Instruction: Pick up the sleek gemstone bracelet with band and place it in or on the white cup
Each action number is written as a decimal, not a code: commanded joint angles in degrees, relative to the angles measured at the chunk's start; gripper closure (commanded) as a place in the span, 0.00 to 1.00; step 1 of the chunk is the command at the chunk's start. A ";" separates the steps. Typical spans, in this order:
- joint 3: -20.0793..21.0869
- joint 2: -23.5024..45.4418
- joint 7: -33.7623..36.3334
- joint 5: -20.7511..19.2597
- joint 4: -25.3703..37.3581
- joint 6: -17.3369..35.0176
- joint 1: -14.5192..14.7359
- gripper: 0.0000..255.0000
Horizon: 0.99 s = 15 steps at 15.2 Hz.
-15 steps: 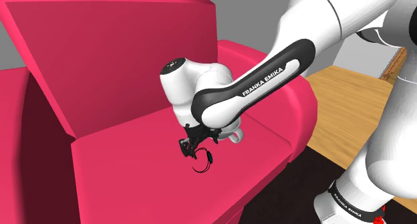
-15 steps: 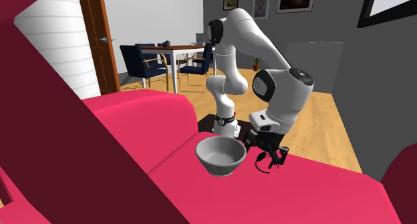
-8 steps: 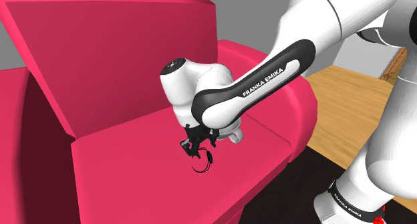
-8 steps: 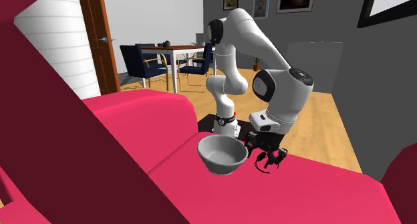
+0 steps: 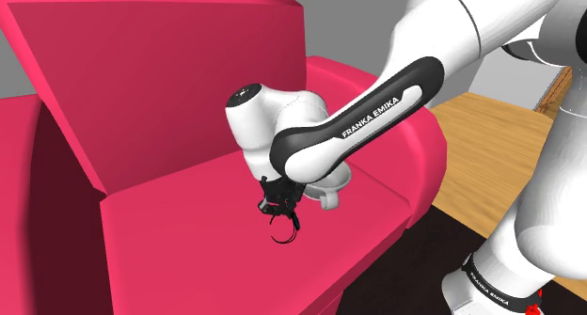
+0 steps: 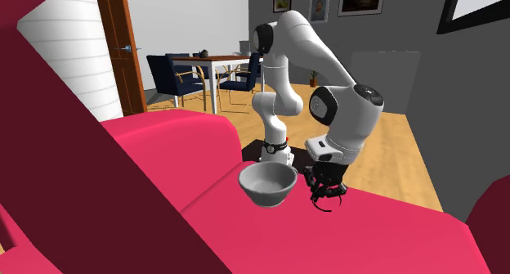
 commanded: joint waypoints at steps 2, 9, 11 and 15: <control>-0.08 -0.48 -0.65 0.35 0.42 -0.90 -0.32 1.00; 0.46 -3.77 -2.85 2.80 2.56 -5.38 -0.84 1.00; 0.56 -4.61 -3.42 3.41 3.29 -6.70 -0.95 1.00; 0.68 -6.12 -4.48 4.48 4.90 -9.39 -1.13 1.00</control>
